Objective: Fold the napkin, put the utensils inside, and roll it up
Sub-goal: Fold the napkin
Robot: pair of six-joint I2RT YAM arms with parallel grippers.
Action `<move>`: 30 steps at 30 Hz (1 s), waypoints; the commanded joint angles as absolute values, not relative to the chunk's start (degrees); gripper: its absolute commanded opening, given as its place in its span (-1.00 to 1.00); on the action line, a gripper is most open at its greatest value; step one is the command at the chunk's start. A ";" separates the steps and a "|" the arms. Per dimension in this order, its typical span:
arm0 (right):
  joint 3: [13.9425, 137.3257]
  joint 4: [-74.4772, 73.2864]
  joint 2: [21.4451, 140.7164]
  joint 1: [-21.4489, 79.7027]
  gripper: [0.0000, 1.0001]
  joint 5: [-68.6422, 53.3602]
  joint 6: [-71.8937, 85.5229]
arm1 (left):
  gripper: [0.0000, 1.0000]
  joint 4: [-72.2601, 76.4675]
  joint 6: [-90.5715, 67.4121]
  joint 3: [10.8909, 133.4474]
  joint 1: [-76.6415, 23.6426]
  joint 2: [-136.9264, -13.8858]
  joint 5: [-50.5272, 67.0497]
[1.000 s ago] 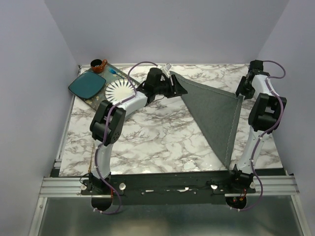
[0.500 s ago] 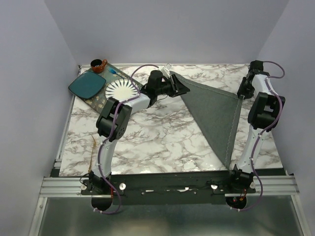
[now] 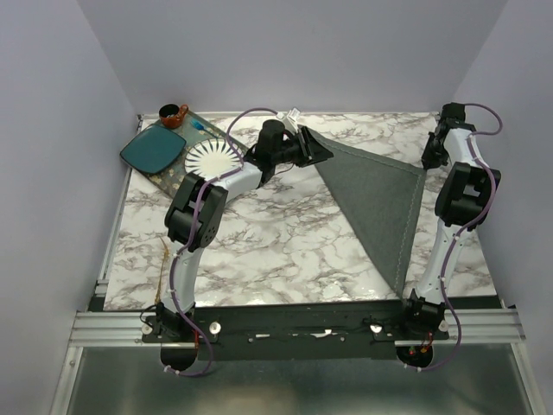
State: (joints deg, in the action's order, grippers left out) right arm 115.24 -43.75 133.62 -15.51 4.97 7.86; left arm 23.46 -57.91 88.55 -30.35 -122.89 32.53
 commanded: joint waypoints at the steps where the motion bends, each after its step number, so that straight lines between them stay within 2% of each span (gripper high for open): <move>1: 117.07 -45.26 135.44 -16.00 -0.85 3.25 7.29 | -0.02 23.20 -57.22 90.61 -30.50 -121.46 31.20; 3: 117.60 -45.61 135.62 -16.00 -0.85 3.86 7.29 | -0.01 23.03 -57.30 91.49 -30.50 -121.90 31.46; 7: 116.64 -46.14 135.35 -16.00 -0.19 4.92 7.30 | 0.00 22.50 -56.87 92.11 -30.50 -121.99 31.55; 11: 115.49 -46.49 134.47 -16.00 -0.08 5.71 7.65 | -0.01 22.50 -57.22 92.20 -30.50 -122.08 31.90; 15: 113.47 -46.41 132.81 -16.00 -0.10 4.93 8.44 | -0.01 22.59 -57.13 91.67 -30.50 -121.64 31.90; 25: 114.17 -45.88 133.42 -16.00 -0.70 3.60 8.00 | 0.00 22.76 -57.04 91.49 -30.41 -121.29 31.73; 30: 114.17 -44.47 133.68 -16.00 -0.81 2.29 7.12 | -0.01 22.76 -57.39 91.85 -30.41 -121.82 31.90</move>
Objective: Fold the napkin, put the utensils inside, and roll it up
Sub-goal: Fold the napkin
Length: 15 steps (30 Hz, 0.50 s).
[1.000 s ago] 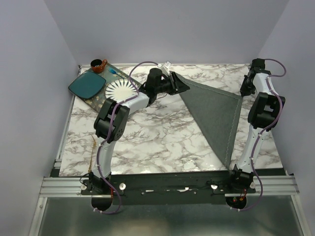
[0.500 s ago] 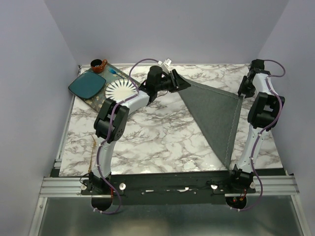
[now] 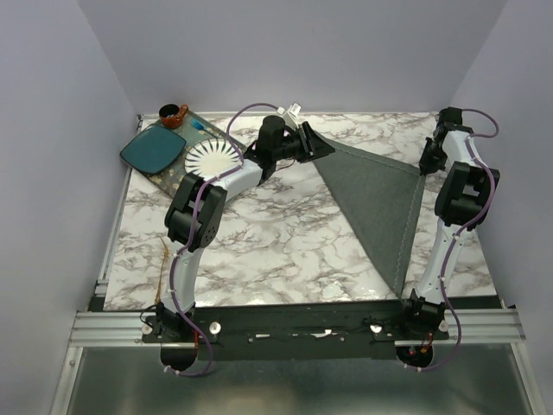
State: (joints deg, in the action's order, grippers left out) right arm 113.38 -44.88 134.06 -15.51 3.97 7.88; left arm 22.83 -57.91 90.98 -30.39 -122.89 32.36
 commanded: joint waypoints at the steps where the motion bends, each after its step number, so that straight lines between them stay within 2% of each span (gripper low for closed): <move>1: 114.00 -44.21 133.59 -16.00 -0.81 2.20 6.86 | -0.01 22.76 -57.48 91.85 -30.41 -121.90 31.90; 9: 113.91 -42.28 132.80 -16.00 -0.91 2.02 6.50 | -0.01 22.94 -57.66 91.93 -30.41 -121.99 32.08; 15: 115.22 -42.54 133.59 -16.00 -0.91 2.81 6.59 | -0.01 22.94 -57.57 92.11 -30.41 -122.17 32.08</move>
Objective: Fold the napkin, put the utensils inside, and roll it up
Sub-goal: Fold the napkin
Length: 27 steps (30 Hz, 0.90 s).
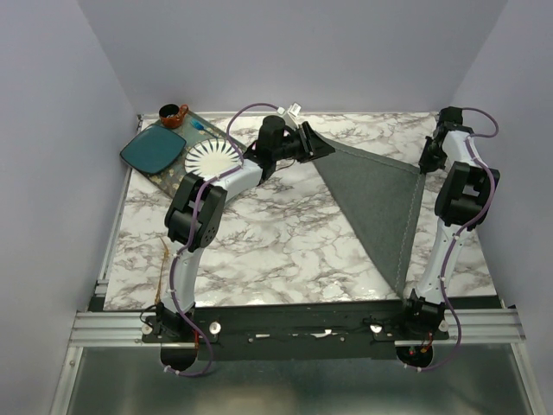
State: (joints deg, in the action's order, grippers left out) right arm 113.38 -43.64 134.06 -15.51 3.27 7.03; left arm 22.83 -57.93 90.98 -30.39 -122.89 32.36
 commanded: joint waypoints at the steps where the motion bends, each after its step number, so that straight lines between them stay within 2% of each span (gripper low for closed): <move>1: 115.31 -42.54 133.59 -15.91 -0.90 2.90 6.59 | 0.00 22.85 -57.66 92.11 -30.41 -122.17 32.08; 12: 119.53 -44.56 136.32 -16.17 -0.90 3.60 6.24 | 0.00 22.85 -58.09 93.51 -30.41 -123.57 31.90; 15: 119.18 -44.74 136.32 -16.17 -0.61 3.69 6.33 | 0.01 23.46 -58.80 94.22 -30.32 -124.54 31.90; 16: 119.01 -44.82 135.97 -16.17 -0.31 3.60 6.42 | 0.04 23.55 -58.89 94.74 -30.41 -124.89 31.90; 18: 119.18 -45.52 135.62 -16.17 -0.11 3.78 6.59 | 0.05 24.52 -58.80 95.53 -30.24 -126.20 31.55; 20: 120.49 -48.49 135.00 -16.17 0.18 4.74 7.20 | 0.04 25.31 -58.18 97.99 -30.15 -127.87 30.77; 22: 124.00 -52.54 134.56 -16.08 0.39 9.21 9.83 | -0.06 25.66 -59.06 103.49 -29.80 -132.61 30.67; 24: 124.72 -58.35 131.24 -15.74 0.44 10.11 15.87 | -0.26 26.98 -61.08 108.17 -29.44 -139.00 30.85; 25: 117.58 -57.23 128.09 -14.60 0.46 7.58 16.86 | -0.46 26.98 -61.69 113.41 -29.18 -141.22 30.76; 26: 112.38 -50.87 124.66 -13.89 0.46 3.90 17.83 | -0.57 26.46 -63.09 115.90 -29.01 -143.33 30.59; 27: 105.71 -46.89 117.06 -13.45 0.46 -5.62 19.93 | -0.67 26.28 -63.54 118.10 -28.48 -147.00 30.15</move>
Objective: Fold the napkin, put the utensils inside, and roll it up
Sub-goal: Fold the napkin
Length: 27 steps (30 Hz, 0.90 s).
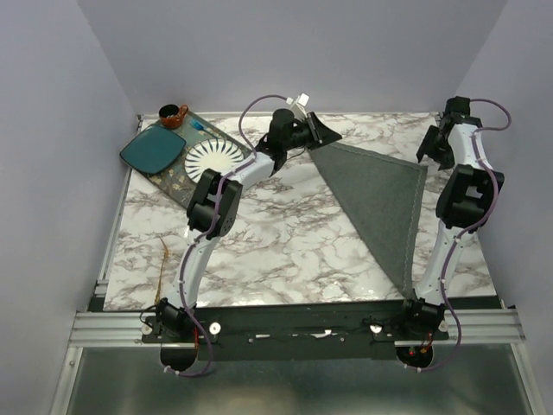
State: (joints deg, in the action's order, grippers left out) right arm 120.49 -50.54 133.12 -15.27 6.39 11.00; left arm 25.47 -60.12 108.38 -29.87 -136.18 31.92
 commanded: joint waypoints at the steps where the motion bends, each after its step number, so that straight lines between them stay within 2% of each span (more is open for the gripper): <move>1: 94.68 -42.84 113.42 -13.10 0.45 -9.63 21.78 | -0.82 25.84 -64.07 121.69 -28.22 -148.69 29.10; 3: 84.16 -30.62 104.99 -12.22 0.40 -19.54 25.29 | -0.95 24.79 -64.69 124.44 -27.78 -152.20 27.52; 4: 81.50 -29.02 103.55 -10.65 0.30 -20.73 26.18 | -1.00 23.57 -64.34 126.19 -27.69 -153.01 26.29; 9: 74.37 -24.71 100.99 -3.00 0.20 -27.65 24.78 | -1.00 19.69 -64.16 126.65 -26.98 -156.43 16.62; 10: 73.14 -23.22 100.64 -1.16 0.08 -29.16 25.39 | -1.00 19.60 -64.60 128.30 -26.90 -157.32 16.26; 12: 68.32 -17.34 100.20 -0.09 0.01 -31.62 27.24 | -1.00 18.99 -65.47 129.81 -26.72 -159.33 14.43; 13: 67.25 -15.75 100.28 1.48 -0.08 -32.25 27.94 | -1.00 18.64 -66.35 130.68 -26.63 -159.87 14.07; 17: 65.13 -10.99 102.82 3.60 -0.14 -33.74 29.35 | -1.00 18.37 -70.21 130.08 -26.11 -160.93 11.34; 20: 65.04 -9.33 106.08 4.83 -0.30 -36.56 30.32 | -1.00 20.82 -73.73 127.27 -25.32 -160.75 9.41; 27: 56.70 -7.82 103.19 5.10 -0.34 -31.13 29.97 | -1.00 21.97 -82.69 130.61 -23.91 -165.23 7.30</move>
